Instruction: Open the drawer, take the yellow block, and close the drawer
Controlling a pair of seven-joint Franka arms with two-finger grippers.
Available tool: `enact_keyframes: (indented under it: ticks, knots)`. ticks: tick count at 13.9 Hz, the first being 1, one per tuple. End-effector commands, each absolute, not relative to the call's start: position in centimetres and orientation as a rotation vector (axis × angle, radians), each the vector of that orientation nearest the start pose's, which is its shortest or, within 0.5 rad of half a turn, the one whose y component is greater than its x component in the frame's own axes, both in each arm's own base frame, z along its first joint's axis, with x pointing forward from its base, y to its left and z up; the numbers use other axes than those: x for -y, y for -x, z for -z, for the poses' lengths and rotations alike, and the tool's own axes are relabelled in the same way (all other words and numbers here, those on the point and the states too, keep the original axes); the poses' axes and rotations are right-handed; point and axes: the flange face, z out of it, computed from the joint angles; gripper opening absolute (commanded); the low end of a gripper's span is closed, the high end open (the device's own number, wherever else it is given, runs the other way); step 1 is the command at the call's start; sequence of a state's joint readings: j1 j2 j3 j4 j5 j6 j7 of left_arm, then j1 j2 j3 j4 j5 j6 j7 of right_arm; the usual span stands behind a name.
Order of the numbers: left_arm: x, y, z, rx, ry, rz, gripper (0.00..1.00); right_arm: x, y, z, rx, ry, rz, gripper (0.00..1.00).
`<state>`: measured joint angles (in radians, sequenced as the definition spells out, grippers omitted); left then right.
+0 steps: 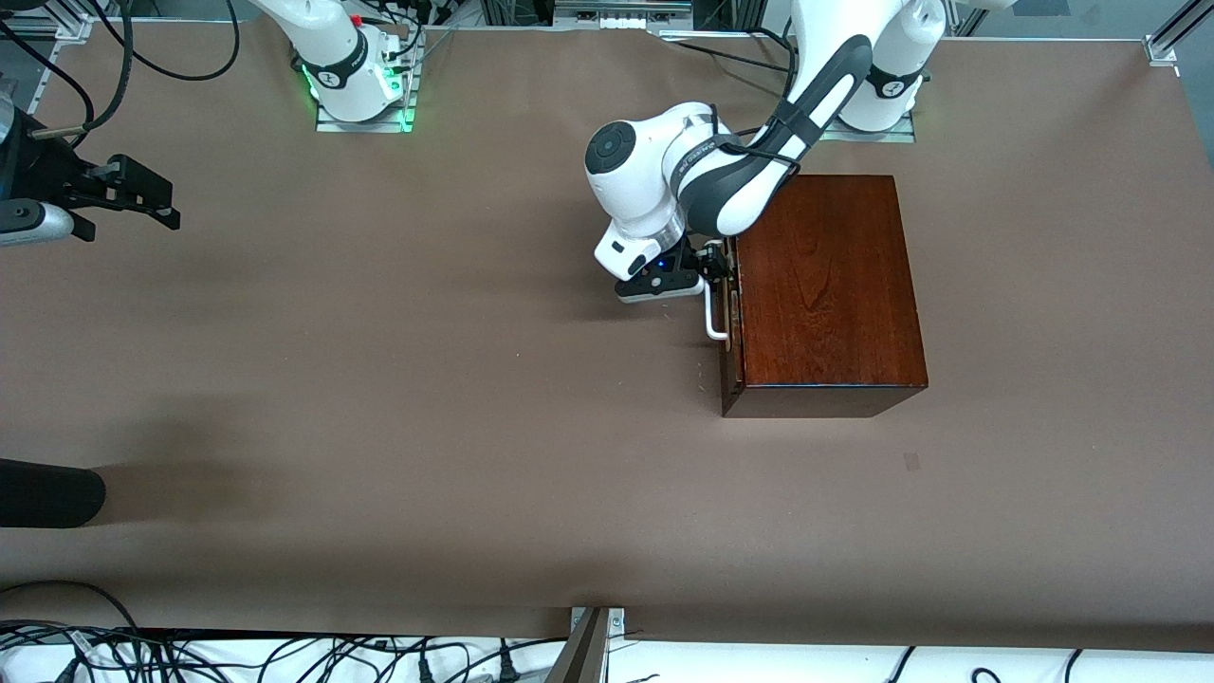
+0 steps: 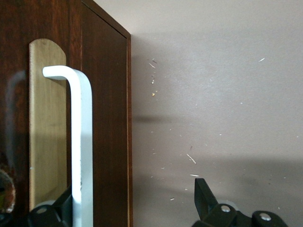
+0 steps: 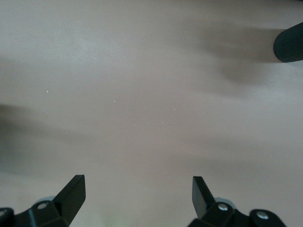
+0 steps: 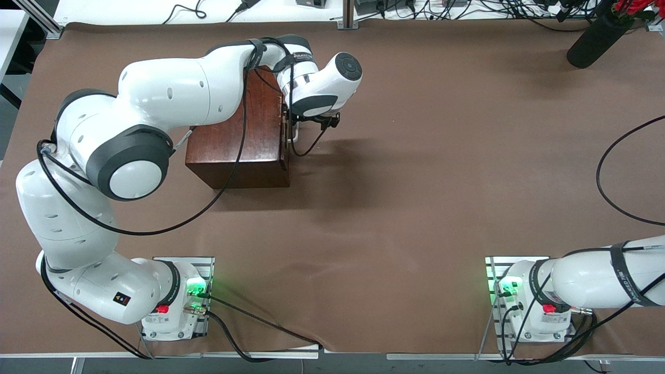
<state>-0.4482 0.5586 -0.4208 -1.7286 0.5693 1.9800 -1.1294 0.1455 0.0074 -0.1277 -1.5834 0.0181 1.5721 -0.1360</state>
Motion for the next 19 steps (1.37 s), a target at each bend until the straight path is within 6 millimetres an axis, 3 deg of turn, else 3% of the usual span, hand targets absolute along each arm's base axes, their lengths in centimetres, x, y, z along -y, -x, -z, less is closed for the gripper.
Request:
enact_keyframes:
  ticks: [1, 4, 9, 15, 19]
  knots:
    - [48.7, -45.7, -26.7, -0.027, 2.859, 0.194, 1.0, -1.0, -55.9, -61.8, 0.238, 3.126, -0.026, 1.0]
    - [52.5, -45.7, -26.6, 0.077, 2.917, 0.216, 1.0, -1.0, -55.9, -61.7, 0.226, 3.125, -0.028, 1.0]
    - [56.7, -45.3, -26.9, 0.057, 2.98, 0.241, 1.0, -1.0, -55.9, -61.7, 0.223, 3.125, -0.028, 1.0]
    - [56.7, -45.3, -27.8, 0.049, 2.978, 0.253, 1.0, -1.0, -55.9, -61.7, 0.223, 3.125, -0.028, 1.0]
    - [55.8, -45.5, -31.2, 0.082, 2.947, 0.249, 1.0, -1.0, -55.9, -61.7, 0.226, 3.125, -0.028, 1.0]
